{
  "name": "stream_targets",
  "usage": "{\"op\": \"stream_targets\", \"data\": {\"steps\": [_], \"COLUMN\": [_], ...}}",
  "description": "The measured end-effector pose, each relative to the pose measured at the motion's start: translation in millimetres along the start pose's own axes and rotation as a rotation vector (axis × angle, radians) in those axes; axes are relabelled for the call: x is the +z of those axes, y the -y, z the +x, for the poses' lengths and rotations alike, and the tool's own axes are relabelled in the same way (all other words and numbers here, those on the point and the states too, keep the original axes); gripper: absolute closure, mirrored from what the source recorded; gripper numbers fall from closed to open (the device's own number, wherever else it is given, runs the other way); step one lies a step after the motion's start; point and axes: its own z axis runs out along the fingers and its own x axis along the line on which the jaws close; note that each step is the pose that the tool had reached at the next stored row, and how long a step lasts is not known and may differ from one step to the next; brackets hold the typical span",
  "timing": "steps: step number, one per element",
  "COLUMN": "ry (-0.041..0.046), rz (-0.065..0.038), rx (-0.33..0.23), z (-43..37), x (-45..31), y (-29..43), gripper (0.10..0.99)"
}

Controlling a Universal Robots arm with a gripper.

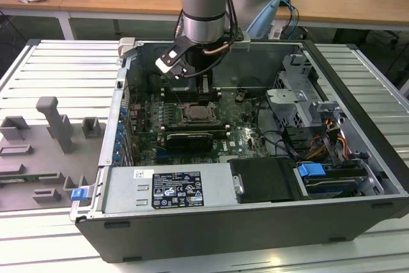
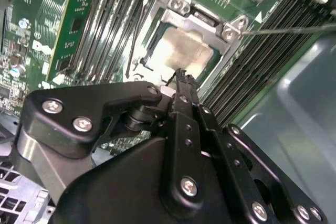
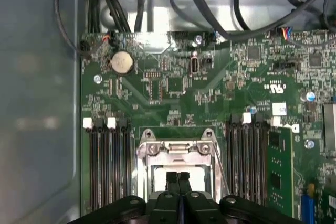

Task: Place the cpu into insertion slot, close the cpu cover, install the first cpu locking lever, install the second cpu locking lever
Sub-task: 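Close the cpu cover, then install the first cpu locking lever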

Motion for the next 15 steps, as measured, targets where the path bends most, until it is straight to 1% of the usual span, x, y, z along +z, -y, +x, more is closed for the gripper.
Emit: {"op": "stream_targets", "data": {"steps": [2,9,15], "ry": [0.0000,0.0000,0.0000], "rz": [0.000,0.000,0.000], "rx": [0.000,0.000,0.000], "z": [-0.1,-0.1,0.0], "x": [-0.1,-0.2,-5.7], "y": [1.6,3.0,2.7], "gripper": [0.980,0.980,0.980]}}
